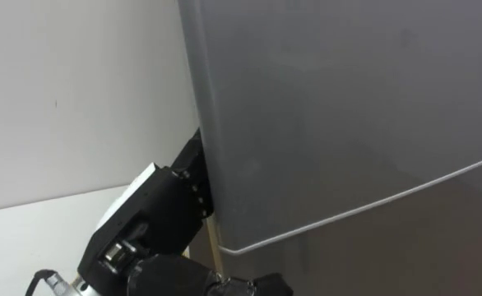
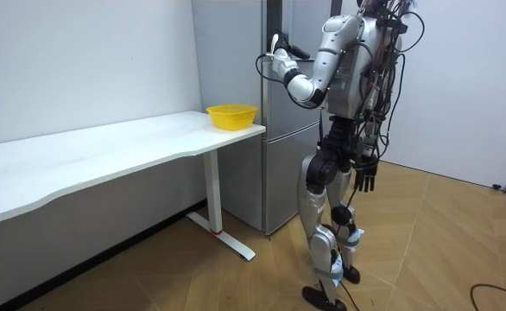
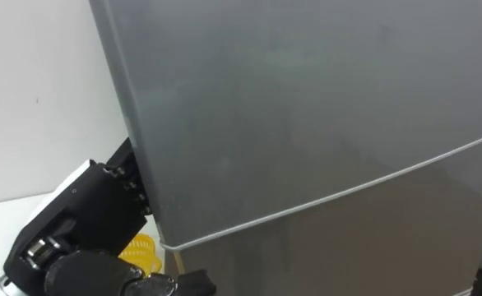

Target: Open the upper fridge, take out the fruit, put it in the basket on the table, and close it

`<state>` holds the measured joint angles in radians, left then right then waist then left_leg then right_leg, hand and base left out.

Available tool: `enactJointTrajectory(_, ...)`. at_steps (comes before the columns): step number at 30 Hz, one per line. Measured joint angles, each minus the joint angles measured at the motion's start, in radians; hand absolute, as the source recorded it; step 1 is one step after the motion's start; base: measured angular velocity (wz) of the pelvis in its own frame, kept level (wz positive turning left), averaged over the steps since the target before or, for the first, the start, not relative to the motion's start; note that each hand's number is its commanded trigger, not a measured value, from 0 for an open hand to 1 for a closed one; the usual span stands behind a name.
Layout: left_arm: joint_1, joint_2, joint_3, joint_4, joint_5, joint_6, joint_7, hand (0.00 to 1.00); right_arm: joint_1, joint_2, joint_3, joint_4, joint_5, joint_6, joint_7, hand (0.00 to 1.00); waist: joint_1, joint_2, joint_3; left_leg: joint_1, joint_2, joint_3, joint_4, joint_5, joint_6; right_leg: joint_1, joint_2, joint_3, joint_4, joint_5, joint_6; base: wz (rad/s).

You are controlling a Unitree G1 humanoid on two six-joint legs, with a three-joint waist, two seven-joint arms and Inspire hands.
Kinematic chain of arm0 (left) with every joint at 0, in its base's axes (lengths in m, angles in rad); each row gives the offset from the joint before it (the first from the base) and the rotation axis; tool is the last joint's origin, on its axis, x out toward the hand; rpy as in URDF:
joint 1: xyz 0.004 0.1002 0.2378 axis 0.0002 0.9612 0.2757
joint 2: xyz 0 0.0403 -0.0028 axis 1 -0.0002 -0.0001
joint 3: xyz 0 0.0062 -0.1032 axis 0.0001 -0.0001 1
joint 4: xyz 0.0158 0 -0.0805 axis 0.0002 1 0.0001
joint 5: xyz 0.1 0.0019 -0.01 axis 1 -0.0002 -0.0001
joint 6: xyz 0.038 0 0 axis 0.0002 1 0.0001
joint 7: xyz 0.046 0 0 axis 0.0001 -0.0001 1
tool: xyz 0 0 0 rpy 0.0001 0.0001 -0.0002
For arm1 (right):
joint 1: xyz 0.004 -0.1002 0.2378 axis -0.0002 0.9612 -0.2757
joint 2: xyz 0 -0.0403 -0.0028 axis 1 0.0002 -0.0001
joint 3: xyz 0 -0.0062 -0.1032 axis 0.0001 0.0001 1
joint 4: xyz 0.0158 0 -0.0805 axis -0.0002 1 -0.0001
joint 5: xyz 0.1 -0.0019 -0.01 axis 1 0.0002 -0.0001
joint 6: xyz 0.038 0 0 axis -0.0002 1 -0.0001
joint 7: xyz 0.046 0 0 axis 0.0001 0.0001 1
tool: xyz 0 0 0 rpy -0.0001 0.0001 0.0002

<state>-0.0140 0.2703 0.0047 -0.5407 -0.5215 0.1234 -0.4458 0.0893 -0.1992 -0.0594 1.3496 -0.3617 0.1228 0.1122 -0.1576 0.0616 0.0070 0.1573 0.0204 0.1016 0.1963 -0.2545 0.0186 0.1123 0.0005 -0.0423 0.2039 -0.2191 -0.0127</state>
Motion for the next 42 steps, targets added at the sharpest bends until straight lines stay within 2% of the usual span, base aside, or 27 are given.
enactJointTrajectory(4,-0.015,0.005,-0.013,0.0,-0.031,0.0,-0.006,0.0,0.0,-0.003,0.01,-0.006,0.001,0.001,-0.001,0.0,0.002,-0.004,0.0018,-0.01,0.0,0.0,0.0,0.0,0.0,0.0,-0.001,-0.001,0.001,0.001,0.001,0.0)
enactJointTrajectory(7,-0.023,0.018,-0.019,0.0,-0.042,0.0,-0.013,0.0,0.002,-0.008,0.039,-0.025,0.001,0.001,-0.003,0.0,0.002,-0.007,0.0011,-0.011,0.0,0.0,0.0,0.0,0.0,-0.001,-0.002,-0.001,0.001,0.001,0.001,0.0)
enactJointTrajectory(16,-0.023,0.029,-0.037,0.001,-0.108,0.0,-0.032,0.0,0.002,-0.017,0.077,-0.047,0.003,0.0,-0.007,0.0,0.004,-0.01,-0.0004,-0.007,0.0,0.003,0.001,0.0,0.0,-0.001,-0.001,-0.001,0.001,0.001,0.002,0.0)
enactJointTrajectory(26,-0.025,0.037,-0.104,0.001,-0.144,-0.003,-0.113,0.0,0.002,-0.018,0.078,-0.051,0.002,0.0,0.015,0.0,0.006,-0.008,-0.0018,-0.006,0.0,0.013,0.002,0.0,0.0,-0.001,-0.001,0.009,0.001,0.007,0.006,-0.02)
enactJointTrajectory(31,-0.065,0.042,-0.15,0.001,-0.143,-0.003,-0.158,0.0,0.004,-0.02,0.081,-0.055,0.001,-0.001,0.023,0.0,-0.001,-0.003,-0.0048,-0.003,0.002,0.034,0.003,0.0,0.0,-0.011,0.001,0.017,0.002,0.011,0.005,-0.07)
enactJointTrajectory(34,-0.097,0.051,-0.198,0.001,-0.143,-0.003,-0.18,0.0,0.006,-0.022,0.083,-0.055,0.003,0.0,0.023,0.0,-0.005,-0.002,-0.0057,-0.003,0.001,0.039,0.003,0.0,0.0,-0.014,0.002,0.026,0.002,0.011,0.005,-0.1)
enactJointTrajectory(37,-0.122,0.06,-0.244,0.001,-0.143,-0.003,-0.206,0.0,0.006,-0.025,0.083,-0.055,0.012,-0.001,0.021,0.0,-0.006,-0.001,-0.0054,0.006,0.001,0.062,0.001,0.0,0.0,-0.016,0.006,0.04,0.001,0.012,0.004,-0.19)
enactJointTrajectory(39,-0.145,0.062,-0.269,0.001,-0.145,-0.002,-0.225,0.0,0.005,-0.03,0.078,-0.056,0.036,-0.003,0.021,0.0,-0.025,-0.001,-0.0052,0.008,0.001,0.066,-0.001,0.0,0.0,-0.016,0.006,0.049,0.003,0.012,0.004,-0.07)
enactJointTrajectory(42,-0.168,0.072,-0.278,0.001,-0.146,-0.002,-0.243,0.0,-0.001,-0.036,0.078,-0.062,0.06,-0.005,0.02,0.0,-0.031,-0.002,-0.0048,0.01,0.003,0.09,-0.003,0.0,0.0,-0.026,0.011,0.068,0.006,0.013,0.004,-0.23)
